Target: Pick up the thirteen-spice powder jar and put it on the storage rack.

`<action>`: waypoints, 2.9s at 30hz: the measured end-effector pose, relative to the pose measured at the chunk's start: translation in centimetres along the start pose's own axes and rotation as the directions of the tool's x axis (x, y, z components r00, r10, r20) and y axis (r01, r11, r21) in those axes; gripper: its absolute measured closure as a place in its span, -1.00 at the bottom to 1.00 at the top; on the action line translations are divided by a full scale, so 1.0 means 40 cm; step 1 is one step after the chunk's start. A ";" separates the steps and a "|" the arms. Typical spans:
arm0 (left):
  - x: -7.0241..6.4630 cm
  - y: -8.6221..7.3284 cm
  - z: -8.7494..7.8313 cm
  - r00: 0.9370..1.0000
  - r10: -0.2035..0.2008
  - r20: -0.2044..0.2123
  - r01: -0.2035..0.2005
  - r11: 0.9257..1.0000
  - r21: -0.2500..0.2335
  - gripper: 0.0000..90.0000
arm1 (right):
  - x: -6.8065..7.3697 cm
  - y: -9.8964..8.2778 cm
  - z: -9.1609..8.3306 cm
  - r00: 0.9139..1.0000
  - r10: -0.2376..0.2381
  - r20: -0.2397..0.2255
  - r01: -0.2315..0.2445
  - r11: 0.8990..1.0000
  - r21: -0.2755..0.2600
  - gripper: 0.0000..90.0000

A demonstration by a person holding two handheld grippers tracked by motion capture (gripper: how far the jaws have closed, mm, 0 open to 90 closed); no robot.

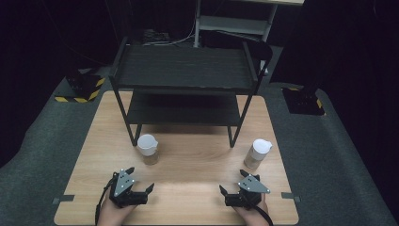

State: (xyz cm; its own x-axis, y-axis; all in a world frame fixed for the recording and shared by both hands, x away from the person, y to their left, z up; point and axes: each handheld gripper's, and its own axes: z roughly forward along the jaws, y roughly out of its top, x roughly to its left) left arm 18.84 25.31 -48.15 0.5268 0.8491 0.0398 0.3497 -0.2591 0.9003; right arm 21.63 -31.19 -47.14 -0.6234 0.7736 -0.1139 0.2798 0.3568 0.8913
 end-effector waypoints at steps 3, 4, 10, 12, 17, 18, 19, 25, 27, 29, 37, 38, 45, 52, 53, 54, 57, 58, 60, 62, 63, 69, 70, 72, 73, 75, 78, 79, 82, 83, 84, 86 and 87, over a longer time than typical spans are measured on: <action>0.000 0.002 -0.001 1.000 -0.004 -0.001 0.004 1.000 0.008 -0.95 | 0.000 0.001 0.000 1.000 -0.005 -0.001 0.005 1.000 0.001 -0.98; -0.002 0.003 0.000 1.000 -0.002 -0.004 0.002 1.000 0.011 -0.95 | 0.001 0.001 0.001 1.000 -0.007 -0.001 0.007 1.000 0.002 -0.98; -0.003 0.002 -0.002 1.000 -0.010 -0.005 0.010 1.000 0.008 -0.95 | 0.000 0.000 0.000 1.000 0.003 0.002 -0.003 1.000 0.001 -0.98; 0.000 0.004 -0.004 1.000 -0.021 0.000 0.021 1.000 0.008 -0.95 | 0.000 0.000 -0.001 1.000 0.010 0.003 -0.010 1.000 0.000 -0.98; -0.010 0.009 -0.017 1.000 -0.004 -0.026 0.003 1.000 -0.011 -0.97 | 0.004 0.000 -0.001 1.000 -0.002 0.005 0.002 1.000 0.001 -0.98; -0.011 0.009 -0.019 1.000 -0.002 -0.029 0.001 1.000 -0.015 -0.97 | 0.004 0.000 -0.001 1.000 -0.003 0.005 0.003 1.000 0.001 -0.98; -0.012 0.008 -0.021 1.000 -0.001 -0.030 0.000 1.000 -0.019 -0.97 | 0.003 0.000 -0.001 1.000 -0.005 0.004 0.005 1.000 0.001 -0.98; -0.011 0.007 -0.034 0.999 -0.001 -0.039 -0.001 0.999 -0.047 -0.97 | -0.001 0.002 0.000 1.000 -0.006 -0.005 0.006 1.000 0.006 -0.98; -0.011 0.007 -0.039 0.999 0.000 -0.042 -0.002 0.998 -0.062 -0.98 | -0.001 0.002 0.001 1.000 -0.006 -0.005 0.007 1.000 0.004 -0.98; -0.012 0.008 -0.044 0.999 -0.001 -0.044 -0.002 0.997 -0.076 -0.98 | -0.001 0.003 0.002 1.000 -0.006 -0.005 0.006 1.000 0.006 -0.98; -0.006 0.019 -0.046 0.998 -0.021 -0.052 0.016 0.995 -0.097 -0.98 | -0.001 0.002 0.001 1.000 -0.009 -0.007 0.009 1.000 0.003 -0.98; -0.006 0.019 -0.046 0.998 -0.021 -0.052 0.016 0.995 -0.097 -0.98 | -0.001 0.002 0.001 1.000 -0.009 -0.007 0.009 1.000 0.003 -0.98; 0.004 0.031 -0.034 0.998 -0.017 -0.057 0.011 0.996 -0.093 -0.98 | 0.001 -0.001 -0.001 1.000 -0.008 -0.002 0.008 1.000 -0.002 -0.98; 0.008 0.035 -0.007 0.997 -0.038 -0.070 0.031 0.995 -0.099 -0.98 | 0.000 0.001 0.000 1.000 -0.009 -0.004 0.009 1.000 0.001 -0.98; 0.008 0.034 -0.003 0.996 -0.046 -0.071 0.039 0.994 -0.107 -0.98 | 0.000 0.000 0.000 1.000 -0.009 -0.005 0.009 1.000 0.001 -0.98; 0.009 0.035 0.002 0.996 -0.050 -0.072 0.042 0.993 -0.108 -0.98 | 0.000 0.000 0.000 1.000 -0.009 -0.005 0.009 1.000 0.000 -0.98; 0.012 0.042 0.014 0.996 -0.044 -0.074 0.036 0.994 -0.103 -0.98 | 0.000 0.000 0.000 1.000 -0.011 -0.005 0.011 1.000 0.000 -0.98; 0.016 0.044 0.019 0.997 -0.040 -0.069 0.033 0.994 -0.103 -0.98 | 0.000 0.000 0.000 1.000 -0.011 -0.005 0.011 1.000 0.000 -0.98; 0.024 0.047 0.028 0.996 -0.058 -0.060 0.051 0.992 -0.112 -0.98 | -0.001 0.000 0.000 1.000 -0.010 -0.006 0.010 1.000 0.000 -0.97; 0.029 0.050 0.037 0.996 -0.064 -0.058 0.057 0.991 -0.119 -0.98 | -0.001 0.000 0.000 1.000 -0.009 -0.007 0.009 1.000 -0.001 -0.97; 0.032 0.052 0.042 0.996 -0.067 -0.053 0.060 0.991 -0.123 -0.98 | -0.002 0.000 0.000 1.000 -0.009 -0.008 0.009 1.000 -0.001 -0.97; 0.037 0.063 0.073 0.996 -0.080 -0.049 0.073 0.990 -0.120 -0.97 | -0.002 -0.001 0.000 1.000 -0.011 -0.011 0.011 1.000 -0.002 -0.97; 0.039 0.064 0.078 0.996 -0.082 -0.047 0.076 0.990 -0.119 -0.97 | -0.002 -0.001 0.000 1.000 -0.012 -0.011 0.012 1.000 -0.003 -0.97; 0.038 0.066 0.087 0.995 -0.083 -0.055 0.077 0.990 -0.116 -0.96 | -0.003 -0.001 0.000 1.000 -0.012 -0.012 0.012 1.000 -0.003 -0.97; 0.038 0.066 0.095 0.995 -0.082 -0.064 0.074 0.990 -0.118 -0.94 | -0.003 -0.001 0.000 1.000 -0.012 -0.013 0.012 1.000 -0.004 -0.97; 0.042 0.067 0.103 0.994 -0.090 -0.061 0.082 0.990 -0.118 -0.94 | -0.003 -0.002 0.000 1.000 -0.011 -0.012 0.011 1.000 -0.005 -0.97; 0.043 0.066 0.110 0.994 -0.087 -0.063 0.078 0.989 -0.124 -0.91 | -0.003 -0.001 0.000 1.000 -0.012 -0.012 0.012 1.000 -0.004 -0.97; 0.042 0.065 0.114 0.994 -0.086 -0.066 0.077 0.989 -0.127 -0.87 | -0.002 -0.002 0.000 1.000 -0.014 -0.011 0.014 1.000 -0.007 -0.97; 0.046 0.063 0.124 0.992 -0.104 -0.066 0.094 0.986 -0.140 -0.85 | -0.002 -0.001 0.000 1.000 -0.015 -0.012 0.015 1.000 -0.006 -0.97; 0.051 0.062 0.127 0.992 -0.111 -0.054 0.102 0.985 -0.141 -0.82 | -0.002 -0.002 0.000 1.000 -0.016 -0.012 0.016 1.000 -0.006 -0.97; 0.056 0.062 0.130 0.993 -0.109 -0.045 0.102 0.985 -0.138 -0.79 | -0.002 -0.002 0.000 1.000 -0.016 -0.012 0.016 1.000 -0.006 -0.97; 0.056 0.061 0.138 0.993 -0.111 -0.049 0.103 0.985 -0.138 -0.78 | -0.002 -0.002 0.000 1.000 -0.017 -0.012 0.016 1.000 -0.007 -0.97; 0.056 0.061 0.140 0.992 -0.112 -0.049 0.104 0.985 -0.138 -0.76 | -0.002 -0.002 0.000 1.000 -0.016 -0.011 0.016 1.000 -0.007 -0.97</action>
State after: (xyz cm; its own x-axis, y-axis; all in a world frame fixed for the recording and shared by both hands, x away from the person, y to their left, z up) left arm 25.22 24.01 -48.30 0.4453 0.8945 -0.0400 0.2924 -0.1031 0.9507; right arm 21.64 -31.28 -47.21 -0.6357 0.7620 -0.1233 0.2645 0.3651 0.8926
